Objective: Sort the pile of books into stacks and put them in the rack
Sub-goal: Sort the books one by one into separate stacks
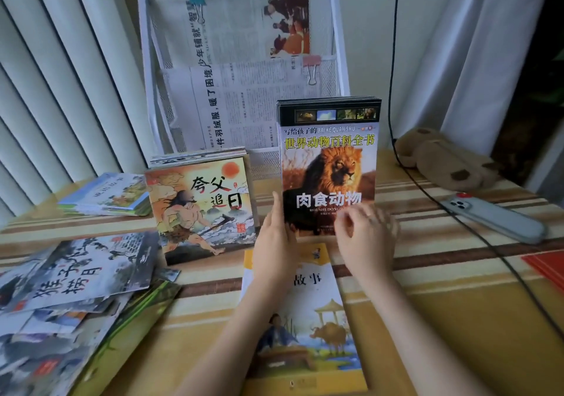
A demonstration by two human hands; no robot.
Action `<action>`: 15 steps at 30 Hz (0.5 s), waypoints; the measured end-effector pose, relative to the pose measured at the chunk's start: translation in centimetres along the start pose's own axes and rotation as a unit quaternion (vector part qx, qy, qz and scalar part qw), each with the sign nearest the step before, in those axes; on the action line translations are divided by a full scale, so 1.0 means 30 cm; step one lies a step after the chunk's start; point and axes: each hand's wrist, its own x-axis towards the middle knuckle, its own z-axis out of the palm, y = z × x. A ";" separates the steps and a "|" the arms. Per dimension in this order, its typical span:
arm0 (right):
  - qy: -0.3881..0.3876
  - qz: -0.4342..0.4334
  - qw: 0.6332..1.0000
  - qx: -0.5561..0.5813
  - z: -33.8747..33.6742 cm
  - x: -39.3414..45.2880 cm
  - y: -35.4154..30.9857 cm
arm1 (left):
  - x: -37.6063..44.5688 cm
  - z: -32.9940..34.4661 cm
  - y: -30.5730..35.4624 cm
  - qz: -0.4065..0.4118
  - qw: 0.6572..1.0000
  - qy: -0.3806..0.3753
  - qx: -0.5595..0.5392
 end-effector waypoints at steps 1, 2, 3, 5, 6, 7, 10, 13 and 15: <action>-0.076 -0.002 0.997 -0.031 -0.016 -0.041 -0.019 | -0.033 -0.033 -0.001 -0.003 0.999 -0.003 0.038; -0.134 0.002 0.989 -0.059 -0.030 -0.079 -0.034 | -0.068 -0.065 -0.009 -0.012 0.997 -0.008 0.078; -0.171 0.009 0.982 -0.077 -0.042 -0.112 -0.047 | -0.103 -0.095 -0.022 -0.024 0.993 -0.015 0.112; -0.230 0.025 0.970 -0.072 -0.061 -0.164 -0.070 | -0.175 -0.145 -0.051 -0.057 0.984 -0.055 0.157; -0.264 0.031 0.962 -0.065 -0.066 -0.185 -0.081 | -0.209 -0.162 -0.061 -0.080 0.982 -0.085 0.152; -0.294 0.030 0.953 -0.062 -0.071 -0.200 -0.096 | -0.236 -0.170 -0.068 -0.097 0.980 -0.113 0.132; -0.340 0.009 0.940 -0.033 -0.077 -0.234 -0.139 | -0.273 -0.179 -0.062 -0.106 0.987 -0.114 0.026; -0.318 0.030 0.940 0.118 -0.109 -0.249 -0.171 | -0.286 -0.228 -0.053 -0.171 0.968 -0.031 -0.181; -0.298 0.047 0.919 0.254 -0.134 -0.262 -0.184 | -0.304 -0.272 -0.065 -0.247 0.902 0.011 -0.353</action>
